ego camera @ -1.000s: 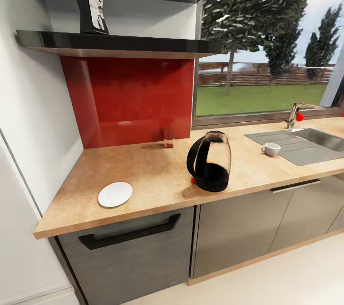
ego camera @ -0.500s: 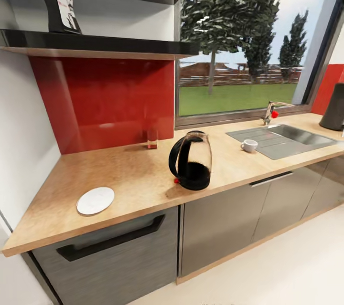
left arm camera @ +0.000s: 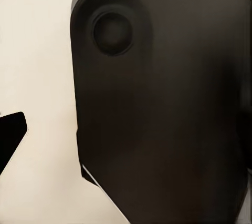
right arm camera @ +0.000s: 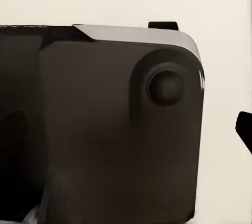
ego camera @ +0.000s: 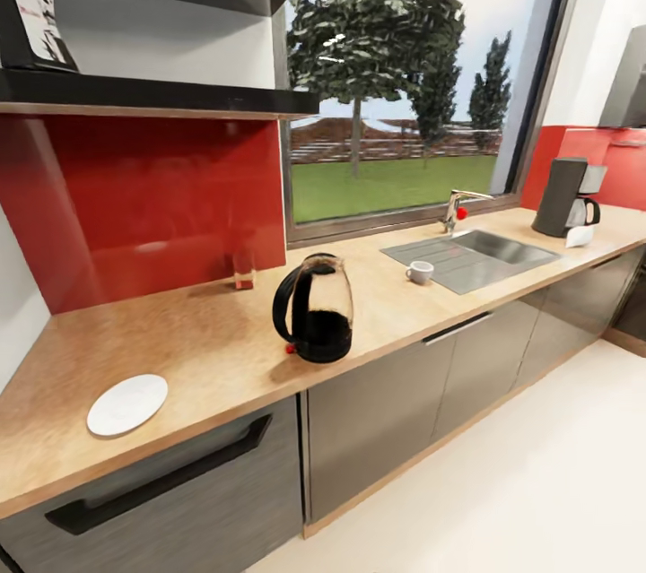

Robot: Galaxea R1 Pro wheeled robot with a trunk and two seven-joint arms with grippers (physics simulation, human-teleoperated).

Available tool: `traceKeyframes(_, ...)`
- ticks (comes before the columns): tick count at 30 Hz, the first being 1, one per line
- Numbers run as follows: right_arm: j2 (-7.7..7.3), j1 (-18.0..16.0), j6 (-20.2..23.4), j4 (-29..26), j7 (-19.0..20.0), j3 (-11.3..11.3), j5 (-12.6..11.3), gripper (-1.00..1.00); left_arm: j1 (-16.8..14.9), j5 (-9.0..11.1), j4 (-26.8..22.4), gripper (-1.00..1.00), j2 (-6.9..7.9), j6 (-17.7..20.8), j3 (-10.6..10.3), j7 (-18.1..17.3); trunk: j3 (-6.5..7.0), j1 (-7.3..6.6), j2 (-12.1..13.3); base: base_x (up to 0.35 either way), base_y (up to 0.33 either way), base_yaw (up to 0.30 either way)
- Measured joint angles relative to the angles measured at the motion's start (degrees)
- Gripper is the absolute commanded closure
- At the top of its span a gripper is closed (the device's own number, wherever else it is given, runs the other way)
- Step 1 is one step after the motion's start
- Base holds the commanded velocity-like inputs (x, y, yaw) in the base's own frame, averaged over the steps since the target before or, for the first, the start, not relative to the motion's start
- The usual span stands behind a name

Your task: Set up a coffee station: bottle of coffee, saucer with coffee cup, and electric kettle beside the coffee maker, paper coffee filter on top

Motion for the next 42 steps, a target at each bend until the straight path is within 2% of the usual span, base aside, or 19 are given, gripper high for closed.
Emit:
traceKeyframes(9,0.00,0.0,0.0,0.0,0.0,0.0,0.0,-1.00,-0.1,0.0,-0.1,-1.00,0.09,0.0,0.0,0.0,1.62,-1.98,3.6,0.000,0.000,-0.281)
traceKeyframes(19,-0.59,0.0,0.0,-0.5,-0.3,-0.1,0.1,-1.00,-0.5,-0.2,-3.6,-1.00,0.85,0.0,0.0,0.4,3.42,-4.18,7.6,0.000,0.000,-0.044)
traceKeyframes(23,-2.29,0.0,0.0,-3.4,-0.4,-0.1,0.1,-1.00,-0.5,0.0,-7.4,-1.00,1.90,0.1,0.0,0.4,4.14,-5.05,9.2,0.000,0.000,-0.002)
traceKeyframes(27,-3.18,0.0,0.0,-5.4,-0.4,-0.1,0.1,-1.00,-0.6,-0.1,-9.6,-1.00,2.29,0.1,0.0,0.4,4.86,-5.93,10.8,0.000,0.000,0.000)
traceKeyframes(32,-3.51,0.0,-0.1,-8.0,-0.4,0.0,0.2,-1.00,-2.8,-0.1,-11.7,-1.00,3.18,0.0,-0.1,0.1,5.76,-7.03,12.8,0.000,0.000,0.000)
traceKeyframes(37,-3.59,0.0,-0.8,-13.1,-0.2,0.1,0.3,-1.00,-5.7,-0.1,-12.1,-1.00,2.84,-0.1,-0.1,0.0,6.65,-8.13,14.8,0.000,0.000,0.000)
traceKeyframes(42,-3.50,0.0,-1.1,-19.1,0.0,0.3,0.2,-1.00,-7.0,0.1,-12.0,-1.00,2.44,-3.8,-0.1,0.0,7.55,-9.23,16.9,0.000,0.000,0.000)
